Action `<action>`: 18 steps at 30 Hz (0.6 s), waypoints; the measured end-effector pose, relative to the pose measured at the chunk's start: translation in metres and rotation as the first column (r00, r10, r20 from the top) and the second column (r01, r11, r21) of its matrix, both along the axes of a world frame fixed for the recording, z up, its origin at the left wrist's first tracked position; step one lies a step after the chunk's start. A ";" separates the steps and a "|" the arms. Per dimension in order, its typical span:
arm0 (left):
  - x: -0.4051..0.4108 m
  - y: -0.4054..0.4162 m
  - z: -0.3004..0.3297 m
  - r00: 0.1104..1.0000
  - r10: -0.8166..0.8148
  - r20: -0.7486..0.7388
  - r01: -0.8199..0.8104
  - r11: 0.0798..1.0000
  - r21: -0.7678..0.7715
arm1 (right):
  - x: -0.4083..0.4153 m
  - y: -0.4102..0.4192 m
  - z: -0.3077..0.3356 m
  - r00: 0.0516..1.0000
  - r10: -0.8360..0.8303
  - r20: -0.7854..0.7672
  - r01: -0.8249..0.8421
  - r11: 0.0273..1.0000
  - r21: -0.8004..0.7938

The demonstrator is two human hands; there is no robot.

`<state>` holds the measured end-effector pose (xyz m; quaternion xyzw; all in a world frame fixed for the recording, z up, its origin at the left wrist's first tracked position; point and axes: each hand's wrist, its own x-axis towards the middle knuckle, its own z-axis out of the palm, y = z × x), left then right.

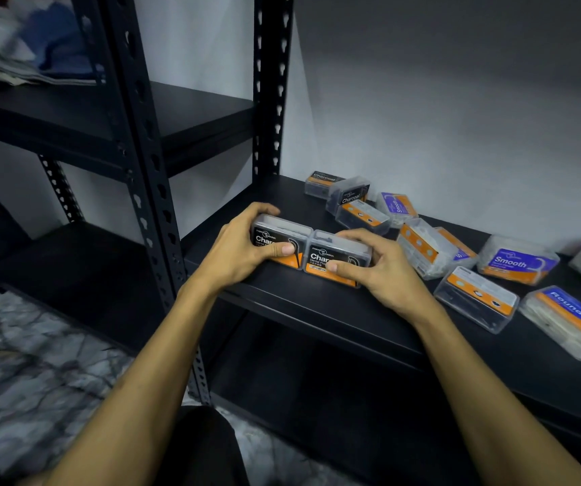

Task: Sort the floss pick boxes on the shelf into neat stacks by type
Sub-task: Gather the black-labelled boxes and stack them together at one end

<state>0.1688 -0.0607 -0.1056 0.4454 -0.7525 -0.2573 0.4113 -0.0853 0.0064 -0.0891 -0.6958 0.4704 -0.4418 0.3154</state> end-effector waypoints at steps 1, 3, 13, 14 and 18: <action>0.000 0.000 0.000 1.000 -0.001 0.003 0.001 1.000 0.008 | 0.000 0.000 0.000 1.000 0.001 -0.001 -0.001 1.000 0.000; 0.000 0.001 0.001 1.000 -0.007 -0.001 0.007 1.000 0.019 | 0.000 0.001 0.000 1.000 0.004 0.004 -0.004 1.000 -0.001; 0.003 0.002 0.003 0.997 -0.057 -0.049 0.060 0.997 0.057 | 0.002 0.004 -0.001 1.000 -0.010 0.003 0.010 1.000 -0.014; 0.003 0.003 0.004 0.996 -0.068 -0.052 0.072 0.995 0.064 | 0.002 0.005 0.000 1.000 -0.008 0.000 0.008 1.000 -0.018; 0.007 0.006 0.011 0.986 -0.116 -0.118 0.132 0.982 0.136 | 0.003 0.008 0.004 0.999 -0.027 0.033 0.027 1.000 0.016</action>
